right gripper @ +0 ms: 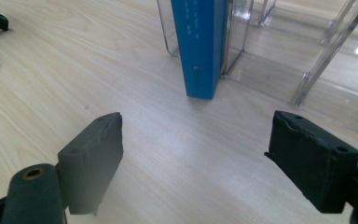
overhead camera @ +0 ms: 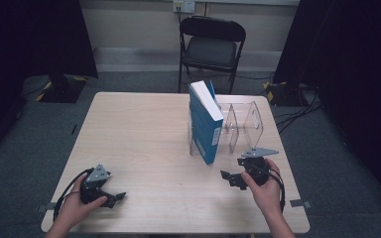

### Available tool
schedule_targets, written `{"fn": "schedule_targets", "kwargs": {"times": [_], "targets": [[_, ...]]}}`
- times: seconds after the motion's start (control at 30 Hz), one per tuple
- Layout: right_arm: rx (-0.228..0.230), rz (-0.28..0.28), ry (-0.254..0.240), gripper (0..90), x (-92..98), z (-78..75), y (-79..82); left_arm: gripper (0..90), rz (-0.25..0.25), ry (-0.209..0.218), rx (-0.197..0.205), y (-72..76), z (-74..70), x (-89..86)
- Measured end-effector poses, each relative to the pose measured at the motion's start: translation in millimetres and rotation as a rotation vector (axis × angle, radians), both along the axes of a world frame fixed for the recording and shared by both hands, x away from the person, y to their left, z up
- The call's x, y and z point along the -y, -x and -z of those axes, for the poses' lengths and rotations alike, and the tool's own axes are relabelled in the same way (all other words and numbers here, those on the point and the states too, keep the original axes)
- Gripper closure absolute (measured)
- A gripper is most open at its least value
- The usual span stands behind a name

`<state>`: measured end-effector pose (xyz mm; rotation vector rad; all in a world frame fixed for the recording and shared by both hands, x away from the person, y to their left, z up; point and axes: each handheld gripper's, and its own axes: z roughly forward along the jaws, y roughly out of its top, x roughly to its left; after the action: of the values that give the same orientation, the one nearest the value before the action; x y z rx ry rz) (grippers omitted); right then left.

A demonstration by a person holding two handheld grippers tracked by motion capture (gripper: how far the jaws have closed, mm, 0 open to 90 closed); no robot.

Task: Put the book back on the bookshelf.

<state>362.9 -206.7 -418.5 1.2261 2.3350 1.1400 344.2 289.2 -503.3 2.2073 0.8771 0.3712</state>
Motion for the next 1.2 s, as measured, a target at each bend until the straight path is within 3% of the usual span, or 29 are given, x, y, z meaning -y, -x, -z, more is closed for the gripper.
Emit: {"fn": "schedule_targets", "kwargs": {"times": [0.6,1.2], "targets": [[-0.036,-0.006,0.016,17.7,9.9,36.9,8.4,0.1,0.001,-0.001,0.001,-0.1,-0.1,-0.1],[-0.055,-0.009,0.095,17.7,18.1,66.8,13.5,0.1,0.0,-0.001,0.0,0.0,0.0,0.0]]}}
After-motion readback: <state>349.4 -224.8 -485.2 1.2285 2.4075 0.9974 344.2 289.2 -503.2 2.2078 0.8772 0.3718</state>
